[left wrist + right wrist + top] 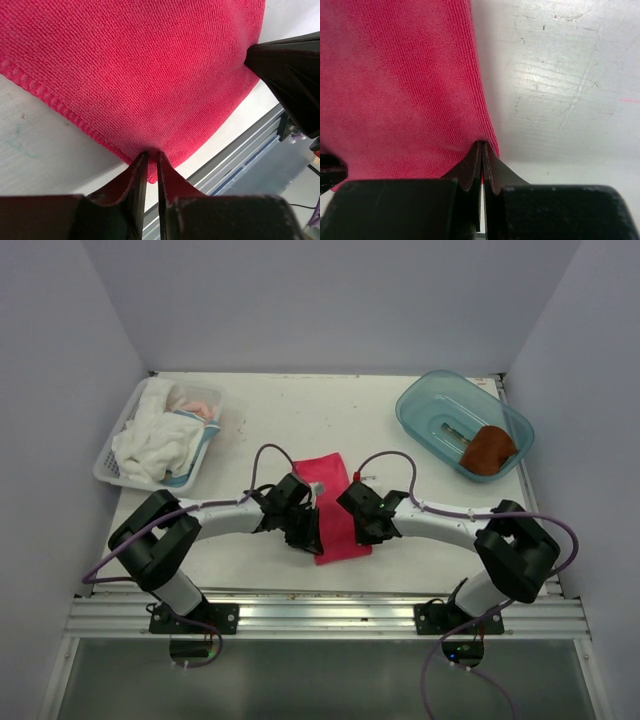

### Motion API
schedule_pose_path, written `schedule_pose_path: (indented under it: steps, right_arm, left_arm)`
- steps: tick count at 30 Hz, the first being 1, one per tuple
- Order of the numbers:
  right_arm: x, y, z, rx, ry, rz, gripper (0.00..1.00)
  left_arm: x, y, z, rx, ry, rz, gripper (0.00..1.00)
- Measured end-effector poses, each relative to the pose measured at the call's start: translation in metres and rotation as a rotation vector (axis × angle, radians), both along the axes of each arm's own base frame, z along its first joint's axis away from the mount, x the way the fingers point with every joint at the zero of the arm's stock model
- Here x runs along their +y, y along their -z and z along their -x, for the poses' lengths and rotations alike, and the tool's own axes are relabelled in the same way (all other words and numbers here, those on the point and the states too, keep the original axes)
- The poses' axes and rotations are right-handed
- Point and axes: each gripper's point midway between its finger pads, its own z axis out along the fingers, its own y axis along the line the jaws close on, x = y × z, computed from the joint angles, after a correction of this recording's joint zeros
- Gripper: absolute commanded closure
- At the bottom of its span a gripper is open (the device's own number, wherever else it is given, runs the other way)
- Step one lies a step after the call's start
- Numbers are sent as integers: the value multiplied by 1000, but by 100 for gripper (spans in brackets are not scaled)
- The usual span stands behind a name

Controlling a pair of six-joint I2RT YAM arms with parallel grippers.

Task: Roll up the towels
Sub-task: Fold the towel

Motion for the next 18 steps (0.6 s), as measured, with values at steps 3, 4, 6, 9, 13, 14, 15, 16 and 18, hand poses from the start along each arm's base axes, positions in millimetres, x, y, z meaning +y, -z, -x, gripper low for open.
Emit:
schedule_pose_path:
  steps: [3, 4, 6, 9, 13, 14, 15, 16, 18]
  right_arm:
    - [1, 1, 1, -6, -5, -16, 100]
    - [2, 1, 2, -10, -6, -25, 100]
    - [5, 1, 5, -15, -9, -47, 100]
    - [11, 0, 14, -14, -13, -79, 100]
    - [24, 0, 30, 2, -26, -111, 100]
    - [28, 0, 35, 8, -33, -115, 100]
    - [29, -1, 38, 11, -38, -116, 100]
    - [31, -2, 42, 16, -48, -111, 100]
    - [35, -8, 47, 19, -68, -103, 100]
  left_arm:
    - [2, 0, -2, -15, 9, -18, 83]
    - [4, 0, -3, -21, 12, -28, 83]
    - [7, 0, -6, -34, 16, -46, 83]
    - [15, 0, -14, -51, 18, -75, 82]
    - [30, -5, -33, -98, 8, -133, 82]
    - [34, -7, -38, -111, 4, -143, 81]
    - [38, -11, -43, -122, -1, -150, 81]
    - [42, -14, -48, -133, -5, -155, 80]
    - [47, -23, -55, -156, -11, -158, 79]
